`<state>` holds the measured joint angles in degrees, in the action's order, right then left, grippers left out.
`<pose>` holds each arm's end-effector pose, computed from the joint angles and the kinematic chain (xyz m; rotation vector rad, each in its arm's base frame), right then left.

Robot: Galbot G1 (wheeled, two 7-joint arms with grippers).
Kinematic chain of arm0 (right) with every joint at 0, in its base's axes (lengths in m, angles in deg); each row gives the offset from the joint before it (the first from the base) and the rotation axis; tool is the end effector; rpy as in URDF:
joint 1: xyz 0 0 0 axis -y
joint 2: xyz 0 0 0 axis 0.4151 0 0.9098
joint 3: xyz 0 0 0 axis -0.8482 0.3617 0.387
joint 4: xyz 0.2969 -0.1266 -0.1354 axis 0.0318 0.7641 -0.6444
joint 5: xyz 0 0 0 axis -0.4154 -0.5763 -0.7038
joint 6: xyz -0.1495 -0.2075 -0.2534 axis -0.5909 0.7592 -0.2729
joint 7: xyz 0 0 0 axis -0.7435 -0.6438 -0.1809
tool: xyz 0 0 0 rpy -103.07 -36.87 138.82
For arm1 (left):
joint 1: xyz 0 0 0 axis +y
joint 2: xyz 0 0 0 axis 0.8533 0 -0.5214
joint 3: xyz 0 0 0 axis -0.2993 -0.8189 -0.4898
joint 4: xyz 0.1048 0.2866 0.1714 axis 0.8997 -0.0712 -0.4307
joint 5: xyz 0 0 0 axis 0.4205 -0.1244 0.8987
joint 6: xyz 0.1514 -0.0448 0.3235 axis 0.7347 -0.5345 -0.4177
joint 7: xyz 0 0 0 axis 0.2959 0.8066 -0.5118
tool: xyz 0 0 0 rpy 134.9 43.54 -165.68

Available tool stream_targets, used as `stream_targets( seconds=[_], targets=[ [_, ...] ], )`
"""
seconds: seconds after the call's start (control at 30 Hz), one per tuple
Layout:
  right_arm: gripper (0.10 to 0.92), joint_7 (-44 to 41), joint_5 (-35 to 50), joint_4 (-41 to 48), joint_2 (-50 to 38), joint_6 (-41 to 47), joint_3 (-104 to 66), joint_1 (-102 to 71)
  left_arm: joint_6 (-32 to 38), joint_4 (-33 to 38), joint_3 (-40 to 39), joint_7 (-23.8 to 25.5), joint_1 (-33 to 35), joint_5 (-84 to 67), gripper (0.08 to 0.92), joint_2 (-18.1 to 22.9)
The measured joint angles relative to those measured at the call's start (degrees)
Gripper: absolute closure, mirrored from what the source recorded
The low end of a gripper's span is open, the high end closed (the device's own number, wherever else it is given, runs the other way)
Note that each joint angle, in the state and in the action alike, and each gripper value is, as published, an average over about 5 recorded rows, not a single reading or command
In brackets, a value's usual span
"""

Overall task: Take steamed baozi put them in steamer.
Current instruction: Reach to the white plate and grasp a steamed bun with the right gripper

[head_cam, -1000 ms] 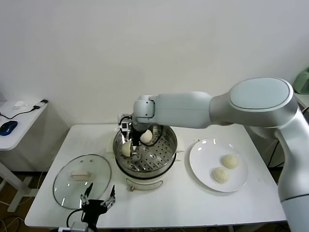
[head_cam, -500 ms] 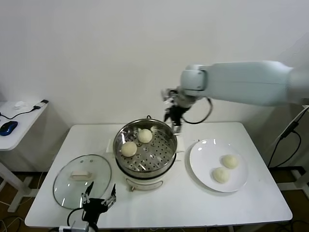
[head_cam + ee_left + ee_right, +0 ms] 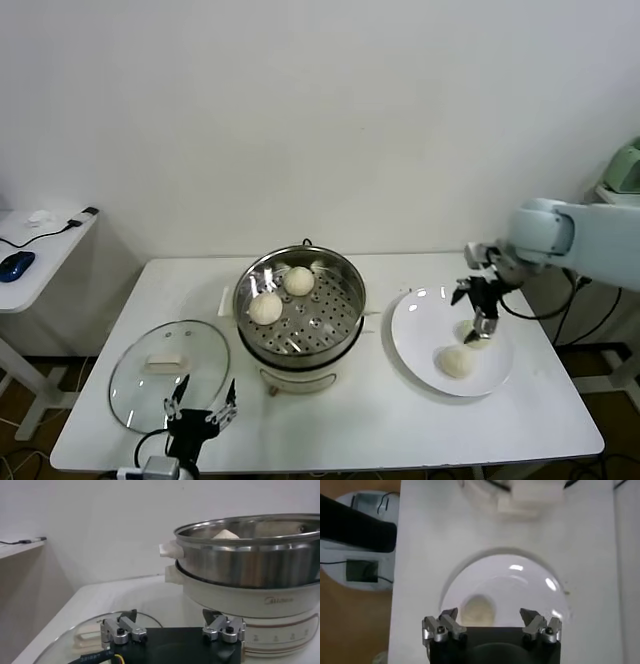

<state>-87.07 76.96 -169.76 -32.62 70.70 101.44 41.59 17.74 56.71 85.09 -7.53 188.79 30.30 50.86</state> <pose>0.4755 -0.1506 -0.1264 1.2846 -1.3542 1.1727 0.1278 0.0246 -0.3358 -0.0079 -2.8028 -0.1607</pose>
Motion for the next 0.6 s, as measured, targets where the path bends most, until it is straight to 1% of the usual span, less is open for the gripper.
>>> stream_targets(
  seconds=[0.27, 0.6],
  targets=[
    [0.203, 1.77, -5.14, 3.75, -1.46, 1.07, -8.03, -11.67, -0.01, 0.13, 0.03, 0.05, 0.36, 0.11, 0.177, 0.29],
    [0.203, 2.80, -7.87, 8.37, 0.42, 1.43, -14.26, -20.42, 0.09, -0.03, 0.54, 0.05, 0.54, -0.04, 0.177, 0.11]
  ],
)
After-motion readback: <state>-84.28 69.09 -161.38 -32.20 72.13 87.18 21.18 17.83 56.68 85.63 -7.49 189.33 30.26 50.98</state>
